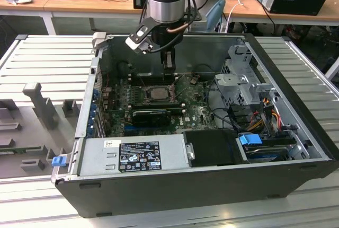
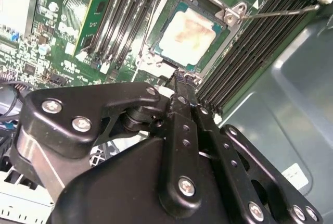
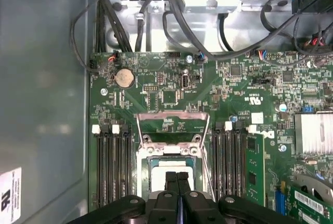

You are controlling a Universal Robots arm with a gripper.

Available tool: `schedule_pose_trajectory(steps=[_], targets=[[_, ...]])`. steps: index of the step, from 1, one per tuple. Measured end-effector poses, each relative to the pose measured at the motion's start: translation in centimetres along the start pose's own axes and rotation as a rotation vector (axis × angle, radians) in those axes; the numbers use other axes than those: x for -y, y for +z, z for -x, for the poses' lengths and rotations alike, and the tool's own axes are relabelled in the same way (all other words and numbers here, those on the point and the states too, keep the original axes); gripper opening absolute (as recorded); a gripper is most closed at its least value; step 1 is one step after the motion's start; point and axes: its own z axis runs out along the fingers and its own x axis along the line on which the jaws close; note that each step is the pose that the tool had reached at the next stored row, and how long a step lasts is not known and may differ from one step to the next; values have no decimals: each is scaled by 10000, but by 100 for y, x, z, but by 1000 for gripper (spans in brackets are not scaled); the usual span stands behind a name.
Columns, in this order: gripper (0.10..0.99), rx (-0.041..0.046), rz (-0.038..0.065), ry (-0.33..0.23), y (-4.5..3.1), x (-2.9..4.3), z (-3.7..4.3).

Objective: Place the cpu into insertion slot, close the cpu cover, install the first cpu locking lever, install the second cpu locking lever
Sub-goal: 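Close the cpu cover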

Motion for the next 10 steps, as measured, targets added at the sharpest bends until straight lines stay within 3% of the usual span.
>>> schedule_pose_trajectory(steps=[10], targets=[[106,-1,0,-2,15,-183,-5]])
